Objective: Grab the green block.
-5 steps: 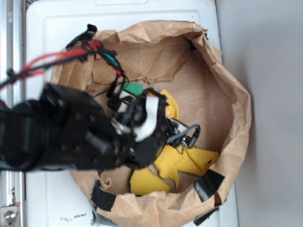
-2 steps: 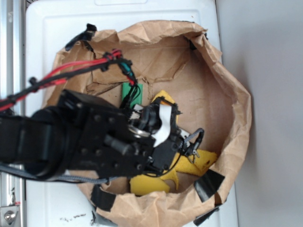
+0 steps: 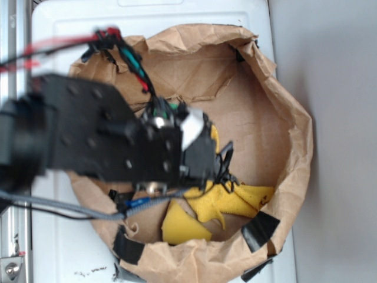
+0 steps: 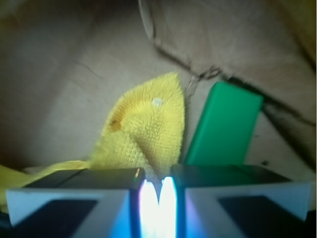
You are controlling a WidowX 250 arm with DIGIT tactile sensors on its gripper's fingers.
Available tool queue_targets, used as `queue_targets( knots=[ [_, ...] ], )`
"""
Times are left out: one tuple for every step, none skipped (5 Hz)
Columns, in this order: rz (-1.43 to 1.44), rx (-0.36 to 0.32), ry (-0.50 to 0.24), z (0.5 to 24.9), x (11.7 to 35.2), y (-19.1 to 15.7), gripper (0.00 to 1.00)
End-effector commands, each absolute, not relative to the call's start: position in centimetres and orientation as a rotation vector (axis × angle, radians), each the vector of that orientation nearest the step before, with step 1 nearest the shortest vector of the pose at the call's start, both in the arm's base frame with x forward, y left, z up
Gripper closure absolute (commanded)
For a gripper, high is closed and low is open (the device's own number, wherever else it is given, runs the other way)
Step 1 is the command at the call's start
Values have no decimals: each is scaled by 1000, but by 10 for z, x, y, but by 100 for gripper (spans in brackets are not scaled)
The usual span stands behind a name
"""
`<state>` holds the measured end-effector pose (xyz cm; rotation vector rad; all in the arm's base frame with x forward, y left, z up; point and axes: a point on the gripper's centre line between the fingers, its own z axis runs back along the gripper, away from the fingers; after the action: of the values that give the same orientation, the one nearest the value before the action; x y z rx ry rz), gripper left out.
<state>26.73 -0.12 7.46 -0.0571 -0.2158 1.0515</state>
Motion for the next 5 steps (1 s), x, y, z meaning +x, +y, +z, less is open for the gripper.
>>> queue_targets(
  knots=[
    [1022,-129,-233,103,257,24,0],
    [1017,-122,-228,101,251,30,0],
    [1026,-102,-244,97,249,34,0],
    [1021,-68,-259,83,247,43,0],
    [1036,-71,-248,77,245,60,0]
  ],
)
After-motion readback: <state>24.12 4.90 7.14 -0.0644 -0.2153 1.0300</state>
